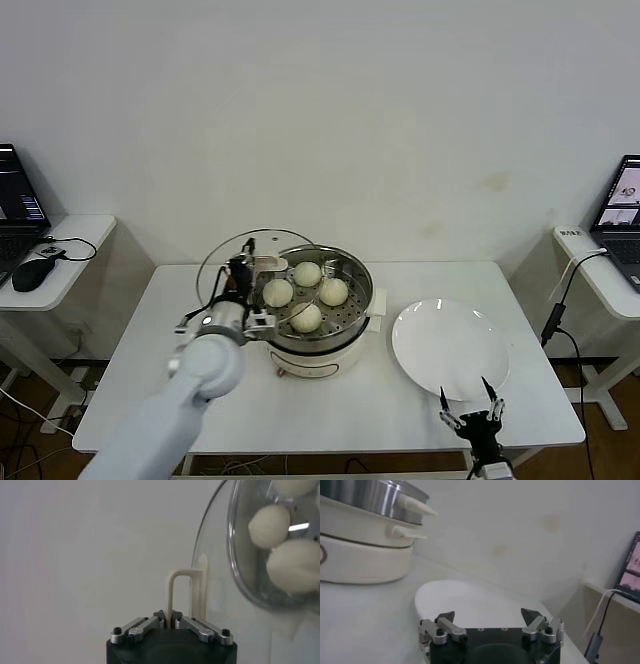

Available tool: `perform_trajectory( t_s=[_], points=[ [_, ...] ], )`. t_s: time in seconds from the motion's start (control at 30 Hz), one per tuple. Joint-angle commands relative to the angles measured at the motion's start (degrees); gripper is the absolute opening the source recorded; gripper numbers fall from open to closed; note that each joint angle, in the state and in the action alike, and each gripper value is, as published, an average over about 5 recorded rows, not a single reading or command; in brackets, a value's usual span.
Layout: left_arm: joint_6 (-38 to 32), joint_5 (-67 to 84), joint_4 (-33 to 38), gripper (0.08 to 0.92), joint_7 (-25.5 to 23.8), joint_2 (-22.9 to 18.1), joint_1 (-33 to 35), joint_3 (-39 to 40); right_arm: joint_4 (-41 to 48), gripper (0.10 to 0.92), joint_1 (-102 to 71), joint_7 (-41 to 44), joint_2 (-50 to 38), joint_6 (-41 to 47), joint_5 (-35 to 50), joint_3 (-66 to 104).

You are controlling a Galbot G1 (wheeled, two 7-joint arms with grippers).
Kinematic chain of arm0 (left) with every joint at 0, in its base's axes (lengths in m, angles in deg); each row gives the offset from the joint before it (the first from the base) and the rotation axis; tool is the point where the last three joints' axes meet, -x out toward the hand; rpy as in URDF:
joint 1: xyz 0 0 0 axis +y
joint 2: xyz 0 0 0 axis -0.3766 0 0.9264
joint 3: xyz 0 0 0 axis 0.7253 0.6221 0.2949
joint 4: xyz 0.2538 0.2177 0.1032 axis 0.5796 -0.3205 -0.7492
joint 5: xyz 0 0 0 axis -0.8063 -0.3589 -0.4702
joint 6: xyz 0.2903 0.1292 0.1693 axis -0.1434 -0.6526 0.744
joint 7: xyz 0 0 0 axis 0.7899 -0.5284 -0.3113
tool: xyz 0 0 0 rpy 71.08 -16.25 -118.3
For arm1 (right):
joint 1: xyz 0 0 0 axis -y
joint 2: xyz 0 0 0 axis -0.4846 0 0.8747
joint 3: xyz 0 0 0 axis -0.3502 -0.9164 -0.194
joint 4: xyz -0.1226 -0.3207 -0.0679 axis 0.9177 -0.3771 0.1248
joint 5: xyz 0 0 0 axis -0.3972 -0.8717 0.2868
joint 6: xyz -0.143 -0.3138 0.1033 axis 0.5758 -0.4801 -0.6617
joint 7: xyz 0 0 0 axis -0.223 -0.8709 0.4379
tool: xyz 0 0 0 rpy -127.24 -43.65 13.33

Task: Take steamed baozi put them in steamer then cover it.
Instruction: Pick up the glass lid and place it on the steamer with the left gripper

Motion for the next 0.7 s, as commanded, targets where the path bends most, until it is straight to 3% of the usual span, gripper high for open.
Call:
perform_trajectory(
  t_s=[0.03,0.33,0.7],
  points=[
    [3.5,-7.4,-8.1,0.144,-4.1,-11.3,-6.2,6.9,0.9,0.823,0.4,-0.6,0.7,-0.3,-2.3,-0.2],
    [3.2,-9.2,-11.6,0.144,-3.7,-15.0,-6.0,7.6,1.7,0.823,0.4,-0.8,0.8,-0.6,-2.4,-0.3],
    [2.1,-10.8,-11.8,0.144,-3.3,-15.5,-4.3,6.1,1.7,0.823,0.2,-0.8,0.9,-0.6,-2.7,-0.5]
  ],
)
